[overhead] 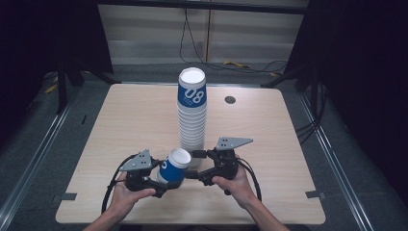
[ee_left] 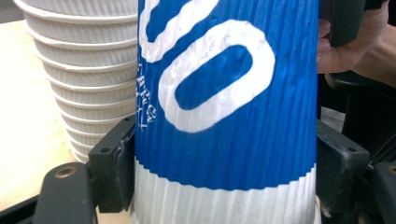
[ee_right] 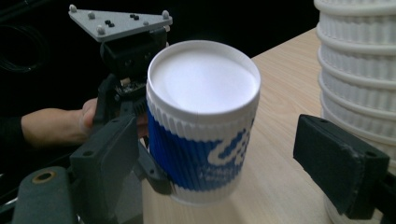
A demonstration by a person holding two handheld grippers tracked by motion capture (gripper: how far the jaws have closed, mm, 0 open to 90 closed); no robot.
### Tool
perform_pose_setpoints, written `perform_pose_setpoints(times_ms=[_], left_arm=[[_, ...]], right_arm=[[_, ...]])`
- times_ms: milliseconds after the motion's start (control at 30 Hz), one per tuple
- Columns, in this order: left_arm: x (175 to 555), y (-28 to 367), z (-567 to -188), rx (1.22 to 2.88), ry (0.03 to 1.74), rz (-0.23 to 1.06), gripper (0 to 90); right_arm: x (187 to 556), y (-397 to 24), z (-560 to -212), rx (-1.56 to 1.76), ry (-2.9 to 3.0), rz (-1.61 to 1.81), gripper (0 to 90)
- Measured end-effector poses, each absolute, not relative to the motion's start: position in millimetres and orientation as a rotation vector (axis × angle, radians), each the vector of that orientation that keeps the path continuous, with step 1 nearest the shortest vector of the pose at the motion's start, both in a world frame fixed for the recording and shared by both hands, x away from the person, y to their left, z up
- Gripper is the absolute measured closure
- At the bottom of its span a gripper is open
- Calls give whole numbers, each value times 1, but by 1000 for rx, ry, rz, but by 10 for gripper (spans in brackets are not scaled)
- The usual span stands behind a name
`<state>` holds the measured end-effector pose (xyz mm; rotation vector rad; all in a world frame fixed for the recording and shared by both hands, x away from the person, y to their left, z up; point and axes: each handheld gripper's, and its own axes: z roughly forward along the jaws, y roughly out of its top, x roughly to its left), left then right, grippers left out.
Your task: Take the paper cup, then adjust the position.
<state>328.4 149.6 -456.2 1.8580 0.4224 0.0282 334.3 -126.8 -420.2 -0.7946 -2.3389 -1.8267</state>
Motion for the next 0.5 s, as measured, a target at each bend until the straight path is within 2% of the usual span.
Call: perform_pose_setpoints(times_ms=[233,333,367,500], left_arm=[[329,151,-453,1883,413,1,223],[329,151,-452,1896,416,-3,223],[330,151,-452,1906,412,2,223],[330,150,-452,1931,415,4,223]], right_arm=[[336,-134,-421,-788,-2373,-1731,212],[336,-135,-421,-788,-2378,-1710,209],[335,-137,-421,-802,-2396,-1703,163],[335,-138,-421,-800,-2432,-1673,154]])
